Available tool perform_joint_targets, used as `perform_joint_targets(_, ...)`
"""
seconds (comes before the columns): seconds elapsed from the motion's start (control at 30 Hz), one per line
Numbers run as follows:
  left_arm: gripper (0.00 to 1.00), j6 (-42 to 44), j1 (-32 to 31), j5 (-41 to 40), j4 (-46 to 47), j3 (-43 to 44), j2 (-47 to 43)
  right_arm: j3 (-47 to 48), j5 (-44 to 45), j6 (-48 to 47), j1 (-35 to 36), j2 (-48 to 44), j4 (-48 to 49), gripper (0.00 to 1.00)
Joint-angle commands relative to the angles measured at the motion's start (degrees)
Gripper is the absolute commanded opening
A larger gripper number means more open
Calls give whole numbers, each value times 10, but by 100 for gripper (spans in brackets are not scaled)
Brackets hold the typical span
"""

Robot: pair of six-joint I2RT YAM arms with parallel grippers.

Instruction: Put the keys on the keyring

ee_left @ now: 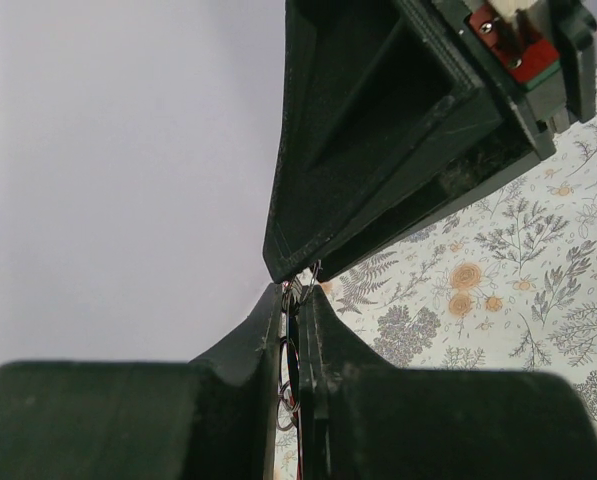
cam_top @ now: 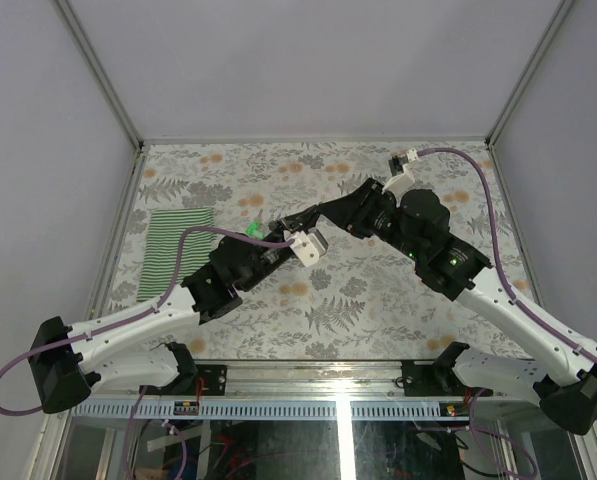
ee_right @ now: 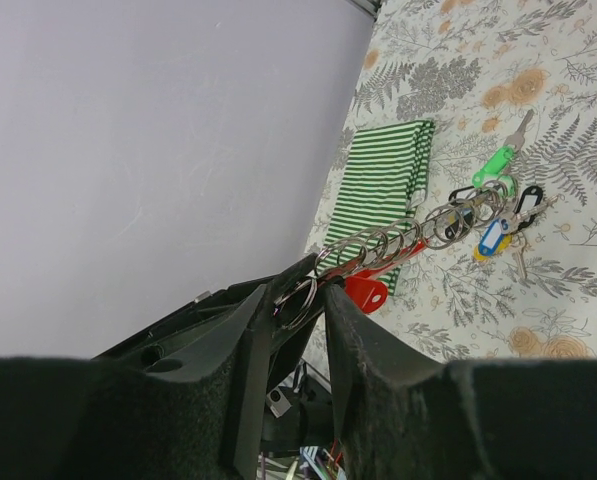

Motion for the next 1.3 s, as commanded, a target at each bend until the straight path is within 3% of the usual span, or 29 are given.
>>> perform_joint_targets(0.0,0,2,-1,10,52,13,-11,3,-9,8,2,7,45,32)
perform_joint_targets(0.2,0,3,-2,13,52,12,-11,4,-16,10,2,12,50,23)
perform_joint_targets(0.47,1,2,-2,14,50,10,-15,5,-12,3,2,9,43,0)
perform_joint_targets(0.8,30,-68,-2,53,12,12,-61,7,-10,-96,2,-25,64,0)
perform_joint_targets(1.0,35,-135,-2,96,-25,14,-105,11,-32,-175,2,-44,73,0)
perform_joint_targets(1.27,37,-233,-2,133,-52,24,-157,-1,-144,-324,2,-75,100,0)
